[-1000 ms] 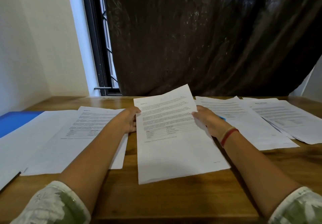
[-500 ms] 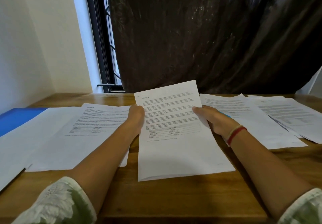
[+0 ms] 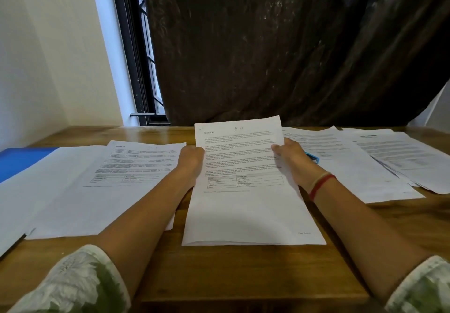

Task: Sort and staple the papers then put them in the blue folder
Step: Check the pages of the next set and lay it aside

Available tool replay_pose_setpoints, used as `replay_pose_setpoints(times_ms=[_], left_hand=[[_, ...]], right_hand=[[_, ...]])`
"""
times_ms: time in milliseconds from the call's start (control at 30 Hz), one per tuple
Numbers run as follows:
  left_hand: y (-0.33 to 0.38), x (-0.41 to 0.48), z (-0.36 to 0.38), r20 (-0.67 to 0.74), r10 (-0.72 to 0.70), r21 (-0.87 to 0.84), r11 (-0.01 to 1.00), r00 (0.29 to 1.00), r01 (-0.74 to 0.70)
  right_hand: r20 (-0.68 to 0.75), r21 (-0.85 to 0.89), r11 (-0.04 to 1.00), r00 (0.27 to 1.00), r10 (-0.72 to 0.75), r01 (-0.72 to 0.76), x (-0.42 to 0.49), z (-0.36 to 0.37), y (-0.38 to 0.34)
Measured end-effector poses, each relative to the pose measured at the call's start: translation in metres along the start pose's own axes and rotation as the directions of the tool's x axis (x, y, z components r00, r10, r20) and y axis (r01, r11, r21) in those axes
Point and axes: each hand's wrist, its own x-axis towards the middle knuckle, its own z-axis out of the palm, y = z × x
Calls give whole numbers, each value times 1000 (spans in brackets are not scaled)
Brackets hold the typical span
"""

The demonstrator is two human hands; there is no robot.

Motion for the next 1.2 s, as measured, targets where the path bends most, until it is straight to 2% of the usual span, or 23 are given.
replay_pose_setpoints(times_ms=[67, 267, 433, 500, 567, 633, 700, 833, 933, 1000, 1100, 1200], left_hand=[[1, -2, -2, 16, 4, 16, 1000, 1000, -5], [6, -7, -5, 83, -13, -30, 999, 997, 16], [6, -8, -2, 130, 45, 59, 997, 990, -53], [9, -9, -5, 186, 19, -13, 1000, 982, -17], [9, -6, -11, 293, 109, -236, 971, 950, -38], [7, -5, -23, 387, 243, -522, 853, 890, -6], [1, 0, -35, 438, 305, -670, 738, 846, 81], [-3, -4, -35, 486, 329, -714, 683, 810, 152], [-5, -3, -35, 463, 422, -792, 591, 779, 151], [-6, -2, -38, 462, 413, -816, 545, 785, 194], [-7, -8, -37, 508, 310, -767, 588, 804, 257], [-6, -13, -35, 563, 243, -721, 611, 790, 327]], right_hand=[[-21, -43, 999, 999, -34, 33, -2, 1, -3], [69, -147, 985, 994, -82, 91, 1, -3, 0], [79, -172, 981, 994, -73, 86, 1, -12, 7], [54, -228, 968, 993, -100, 110, 6, -14, 3], [42, -261, 956, 991, -125, 131, 7, -18, -1], [64, -244, 961, 991, -119, 131, 11, -23, 0], [102, -184, 979, 993, -67, 85, 5, -21, 0], [181, -150, 989, 983, 25, 3, -8, -8, 0], [181, -161, 985, 980, 84, -54, -11, -4, 1], [194, -171, 984, 977, 92, -59, -11, -2, 0], [203, -183, 980, 972, 117, -80, -6, -2, 1], [195, -149, 986, 975, 105, -76, -5, -3, 1]])
